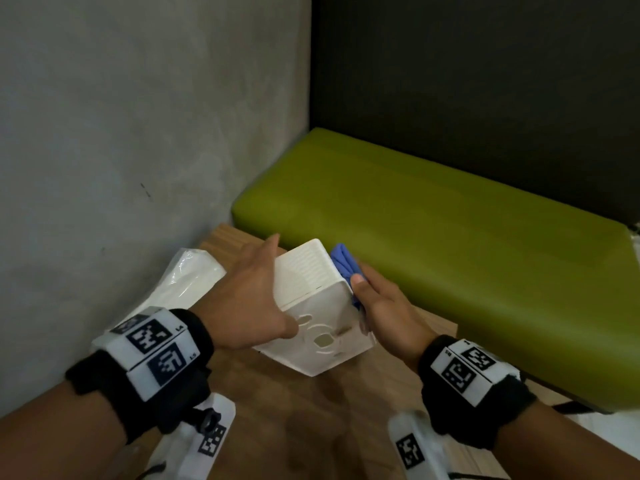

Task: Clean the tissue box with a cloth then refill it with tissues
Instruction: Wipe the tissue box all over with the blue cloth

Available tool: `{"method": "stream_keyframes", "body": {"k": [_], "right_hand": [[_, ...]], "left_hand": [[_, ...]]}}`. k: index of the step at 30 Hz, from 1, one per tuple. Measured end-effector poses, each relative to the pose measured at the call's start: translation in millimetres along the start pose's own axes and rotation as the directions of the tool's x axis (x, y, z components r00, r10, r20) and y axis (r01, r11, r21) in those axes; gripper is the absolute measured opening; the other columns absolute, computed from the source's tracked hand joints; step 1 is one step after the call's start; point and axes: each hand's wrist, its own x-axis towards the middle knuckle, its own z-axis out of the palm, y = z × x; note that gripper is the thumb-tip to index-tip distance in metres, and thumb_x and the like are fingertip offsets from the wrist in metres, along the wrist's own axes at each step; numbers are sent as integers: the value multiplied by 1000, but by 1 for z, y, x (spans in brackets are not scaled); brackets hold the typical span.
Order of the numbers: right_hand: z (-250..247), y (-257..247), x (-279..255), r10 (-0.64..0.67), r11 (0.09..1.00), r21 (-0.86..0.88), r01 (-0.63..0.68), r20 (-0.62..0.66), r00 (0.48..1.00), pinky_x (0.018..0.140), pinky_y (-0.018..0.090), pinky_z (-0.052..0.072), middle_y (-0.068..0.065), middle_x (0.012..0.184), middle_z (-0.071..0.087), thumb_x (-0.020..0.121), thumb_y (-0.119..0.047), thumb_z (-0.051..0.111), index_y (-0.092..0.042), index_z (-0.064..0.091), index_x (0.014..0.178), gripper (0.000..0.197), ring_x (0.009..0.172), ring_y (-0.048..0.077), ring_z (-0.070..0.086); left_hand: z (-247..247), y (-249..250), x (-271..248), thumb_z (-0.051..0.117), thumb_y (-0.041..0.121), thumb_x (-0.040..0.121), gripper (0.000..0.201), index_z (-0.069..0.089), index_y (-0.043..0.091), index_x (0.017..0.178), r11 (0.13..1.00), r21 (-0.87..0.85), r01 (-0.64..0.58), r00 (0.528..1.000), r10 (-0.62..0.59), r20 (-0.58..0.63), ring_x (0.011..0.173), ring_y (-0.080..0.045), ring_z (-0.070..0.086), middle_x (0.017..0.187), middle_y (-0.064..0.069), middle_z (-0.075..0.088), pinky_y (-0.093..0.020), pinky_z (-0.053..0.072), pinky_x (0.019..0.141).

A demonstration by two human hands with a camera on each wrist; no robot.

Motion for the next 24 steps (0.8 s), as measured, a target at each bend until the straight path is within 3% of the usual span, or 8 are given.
{"method": "stream_keyframes", "body": {"k": [3, 5, 7, 11, 15, 19, 22, 24], "right_hand": [[2, -31, -6, -167, 984, -66, 166, -16, 986, 109, 55, 34, -24, 129, 55, 89, -60, 30, -56, 38, 137, 48, 123, 20, 47], [4, -53, -12, -319, 938, -140, 316, -2, 948, 109, 49, 33, -16, 135, 55, 95, -47, 32, -42, 44, 140, 46, 127, 15, 46], [8, -67, -15, -440, 834, -347, 430, 55, 897, 108, 41, 29, -6, 146, 48, 97, -35, 34, -29, 46, 142, 47, 132, 14, 40], [11, -64, -5, -406, 662, -644, 384, 124, 906, 105, 39, 28, 3, 153, 39, 94, -36, 30, -28, 44, 142, 51, 130, 27, 39], [2, -52, 6, -357, 743, -585, 326, 66, 932, 103, 27, 21, 0, 150, 45, 91, -33, 29, -26, 43, 144, 55, 138, 16, 35], [-5, -49, 12, -346, 760, -581, 291, 18, 938, 106, 33, 27, -1, 144, 51, 90, -31, 30, -24, 47, 142, 54, 133, 18, 43], [-4, -55, 11, -364, 628, -727, 279, 43, 931, 95, 31, 28, 0, 144, 51, 92, -31, 27, -25, 49, 139, 52, 123, 26, 49], [5, -66, 4, -402, 507, -804, 313, 101, 910, 91, 42, 37, -2, 142, 52, 92, -32, 26, -28, 50, 136, 51, 111, 31, 51]], "left_hand": [[0, -12, -6, 74, 53, 42, 91, 49, 29, 126, 998, -55, -14, 995, 9, -96, 112, -15, 50, 123, 5, 46, -39, 48, 96], [-1, -21, -9, 74, 55, 43, 87, 51, 37, 125, 998, -55, -28, 991, 20, -131, 112, -16, 54, 122, 5, 52, -39, 48, 95], [-8, -21, -10, 71, 58, 42, 84, 53, 40, 122, 1000, 2, -30, 986, 30, -164, 106, -16, 55, 115, 6, 57, -40, 48, 92], [-14, -10, -12, 68, 54, 45, 70, 58, 35, 111, 999, -17, -41, 987, 38, -156, 103, -15, 55, 103, 10, 57, -35, 47, 88], [-11, -14, -17, 77, 49, 48, 71, 51, 35, 113, 975, -218, -50, 980, 5, -200, 103, -10, 58, 114, 10, 57, -36, 53, 85], [6, -33, -31, 93, 38, 50, 96, 43, 32, 131, 917, -394, 66, 995, -90, -42, 116, -5, 55, 125, 18, 57, -39, 51, 98], [20, -37, -33, 91, 34, 57, 88, 47, 30, 133, 933, -351, 85, 989, -122, -85, 114, -7, 56, 123, 17, 58, -40, 48, 102], [20, -30, -30, 90, 32, 56, 84, 50, 28, 130, 935, -346, 73, 987, -118, -112, 108, -9, 59, 119, 15, 61, -36, 50, 97]]}}
